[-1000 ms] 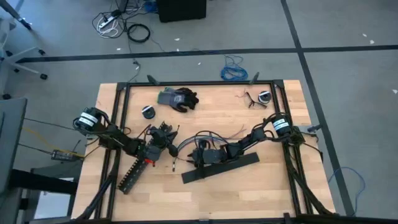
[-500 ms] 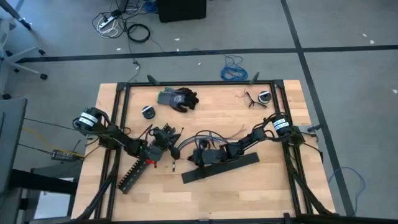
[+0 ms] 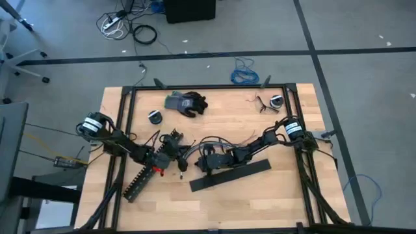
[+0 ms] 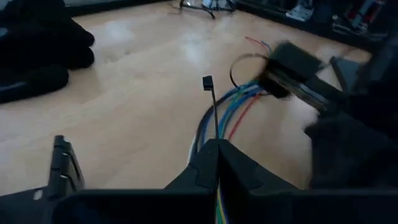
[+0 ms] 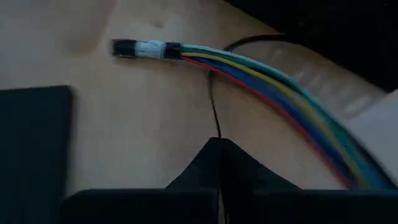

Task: Ziptie cables
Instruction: Wrap the other black zip tie on the cable wires

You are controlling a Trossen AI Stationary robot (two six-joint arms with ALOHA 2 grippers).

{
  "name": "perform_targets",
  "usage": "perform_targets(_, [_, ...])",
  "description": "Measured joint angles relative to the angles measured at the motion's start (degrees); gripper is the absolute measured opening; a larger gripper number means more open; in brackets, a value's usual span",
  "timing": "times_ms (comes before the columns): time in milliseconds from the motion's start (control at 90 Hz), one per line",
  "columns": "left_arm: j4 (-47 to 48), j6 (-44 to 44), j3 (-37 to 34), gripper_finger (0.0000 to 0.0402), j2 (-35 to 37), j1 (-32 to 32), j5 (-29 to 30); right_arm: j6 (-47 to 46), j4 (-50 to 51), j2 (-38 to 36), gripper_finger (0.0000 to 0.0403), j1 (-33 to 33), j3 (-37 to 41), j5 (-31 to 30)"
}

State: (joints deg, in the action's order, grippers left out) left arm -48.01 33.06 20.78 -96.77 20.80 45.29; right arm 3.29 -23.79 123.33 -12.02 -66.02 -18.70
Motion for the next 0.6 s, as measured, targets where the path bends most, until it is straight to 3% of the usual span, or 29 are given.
perform_targets(144, [-0.02,-0.5,0.0,0.0,0.0,-0.02,-1.14,4.09,4.02,-0.14,0.0,0.86,-2.41,-4.19])
perform_targets(600, [-0.28,-4.39,-0.02,0.0,1.02,0.1,-0.01,5.5,17.39,-6.07,0.0,1.3,-3.27,-7.39])
